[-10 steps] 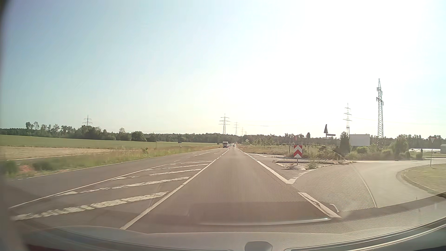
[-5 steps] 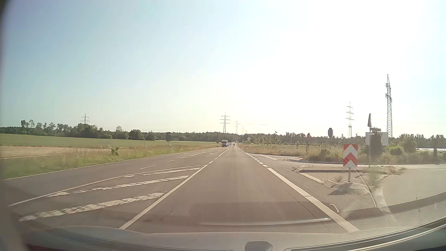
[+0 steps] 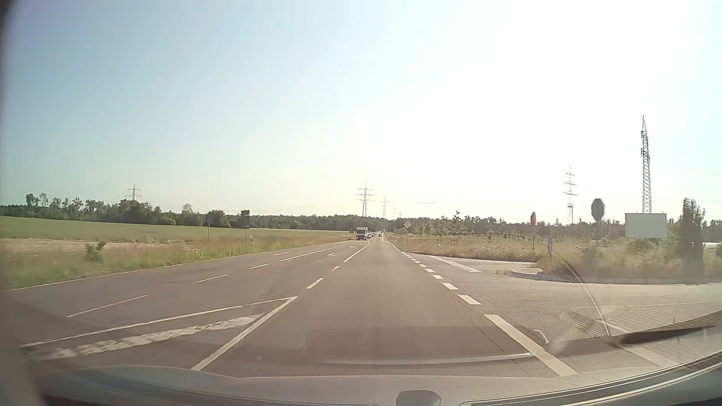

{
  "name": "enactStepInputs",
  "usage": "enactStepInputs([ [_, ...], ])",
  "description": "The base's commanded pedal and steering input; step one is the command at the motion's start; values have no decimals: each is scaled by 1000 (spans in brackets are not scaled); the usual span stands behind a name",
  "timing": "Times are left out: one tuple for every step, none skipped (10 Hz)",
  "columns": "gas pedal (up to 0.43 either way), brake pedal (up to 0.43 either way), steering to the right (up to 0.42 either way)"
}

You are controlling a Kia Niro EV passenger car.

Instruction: Follow the waypoints while adhering to traffic rules and regulations

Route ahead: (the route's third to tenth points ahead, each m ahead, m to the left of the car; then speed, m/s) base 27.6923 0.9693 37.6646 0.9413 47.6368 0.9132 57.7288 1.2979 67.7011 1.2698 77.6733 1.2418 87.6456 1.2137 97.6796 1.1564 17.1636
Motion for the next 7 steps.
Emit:
enactStepInputs([
  [79,18,0],
  [79,18,1],
  [79,18,0],
  [79,18,1],
  [79,18,0],
  [79,18,0],
  [79,18,1],
])
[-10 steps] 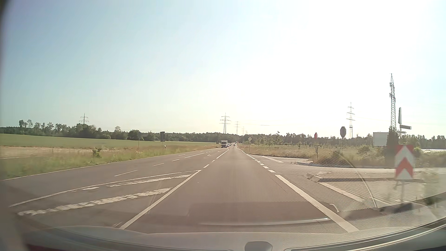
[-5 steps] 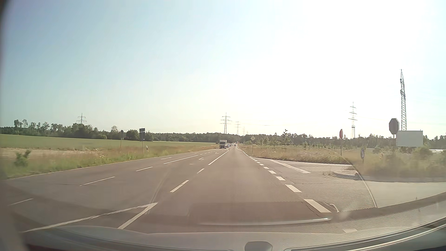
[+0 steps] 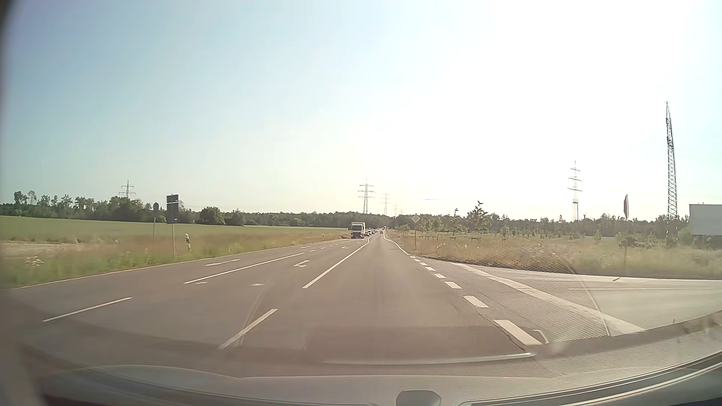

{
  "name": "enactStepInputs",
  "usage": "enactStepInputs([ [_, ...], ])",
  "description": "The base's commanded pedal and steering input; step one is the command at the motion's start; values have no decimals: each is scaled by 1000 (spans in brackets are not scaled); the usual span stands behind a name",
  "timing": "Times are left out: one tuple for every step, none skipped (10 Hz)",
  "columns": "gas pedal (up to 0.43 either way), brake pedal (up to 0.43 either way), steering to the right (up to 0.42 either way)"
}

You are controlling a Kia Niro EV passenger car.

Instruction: Follow the waypoints while adhering to traffic rules and regulations

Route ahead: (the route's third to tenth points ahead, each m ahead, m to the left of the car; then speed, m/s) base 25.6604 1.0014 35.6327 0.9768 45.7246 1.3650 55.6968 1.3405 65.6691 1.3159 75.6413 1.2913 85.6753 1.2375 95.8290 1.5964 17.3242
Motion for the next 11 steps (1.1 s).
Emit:
enactStepInputs([
  [79,18,1],
  [79,18,1],
  [79,18,0],
  [79,18,1],
  [79,18,0],
  [79,18,1],
  [79,18,0],
  [79,18,0],
  [79,18,1],
  [79,18,1],
  [79,18,1],
])
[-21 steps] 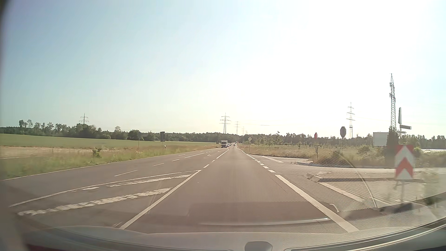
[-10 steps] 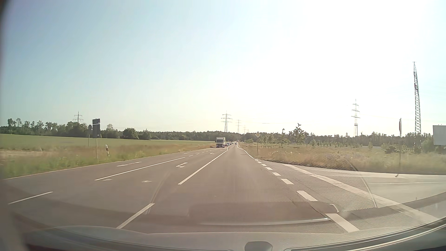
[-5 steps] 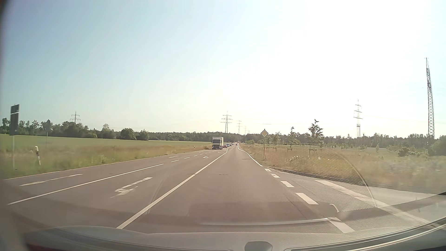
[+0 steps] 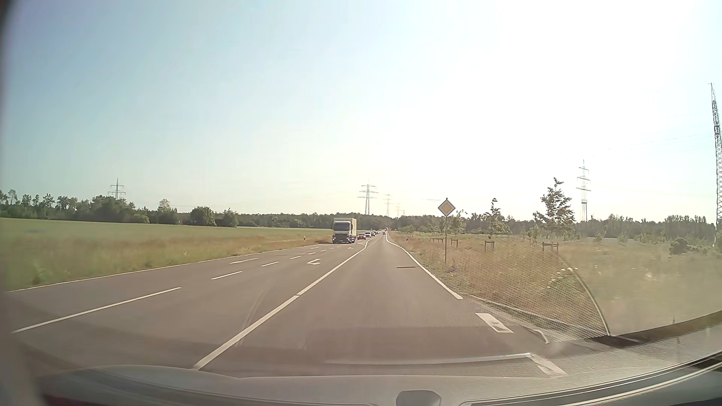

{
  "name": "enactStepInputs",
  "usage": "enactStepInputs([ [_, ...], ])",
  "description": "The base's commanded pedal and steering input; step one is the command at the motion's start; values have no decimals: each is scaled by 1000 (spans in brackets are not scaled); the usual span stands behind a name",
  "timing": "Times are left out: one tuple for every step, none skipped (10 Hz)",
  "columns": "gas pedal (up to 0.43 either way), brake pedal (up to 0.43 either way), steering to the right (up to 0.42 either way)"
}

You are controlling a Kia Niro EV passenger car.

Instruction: Follow the waypoints while adhering to traffic rules and regulations

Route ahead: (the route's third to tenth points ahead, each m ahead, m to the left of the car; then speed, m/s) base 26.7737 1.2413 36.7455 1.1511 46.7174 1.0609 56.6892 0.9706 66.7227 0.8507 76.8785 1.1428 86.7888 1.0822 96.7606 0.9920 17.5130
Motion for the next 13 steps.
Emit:
enactStepInputs([
  [79,18,0],
  [79,18,0],
  [79,18,0],
  [79,18,0],
  [79,18,0],
  [79,18,0],
  [79,18,0],
  [79,18,0],
  [79,18,0],
  [79,18,0],
  [79,18,0],
  [79,18,0],
  [79,18,0],
])
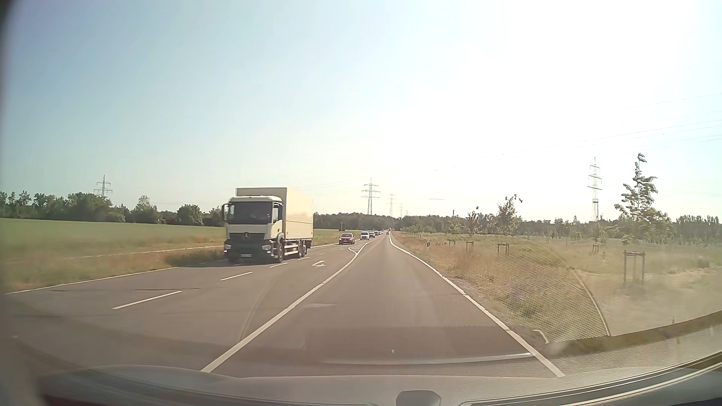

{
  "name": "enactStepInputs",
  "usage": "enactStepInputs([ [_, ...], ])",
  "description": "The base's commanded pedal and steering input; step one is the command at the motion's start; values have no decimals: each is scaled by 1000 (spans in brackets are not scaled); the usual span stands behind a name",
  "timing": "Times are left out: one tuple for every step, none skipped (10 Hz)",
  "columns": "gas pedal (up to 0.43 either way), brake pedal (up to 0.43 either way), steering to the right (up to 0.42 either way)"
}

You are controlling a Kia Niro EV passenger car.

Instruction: Follow the waypoints while adhering to traffic rules and regulations

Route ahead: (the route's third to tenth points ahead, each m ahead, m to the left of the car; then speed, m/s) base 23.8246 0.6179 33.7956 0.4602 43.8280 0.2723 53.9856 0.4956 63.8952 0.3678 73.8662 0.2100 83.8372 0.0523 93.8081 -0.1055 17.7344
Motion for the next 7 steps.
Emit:
enactStepInputs([
  [79,18,0],
  [79,18,0],
  [79,18,0],
  [79,18,0],
  [79,18,0],
  [79,18,0],
  [79,18,0],
])
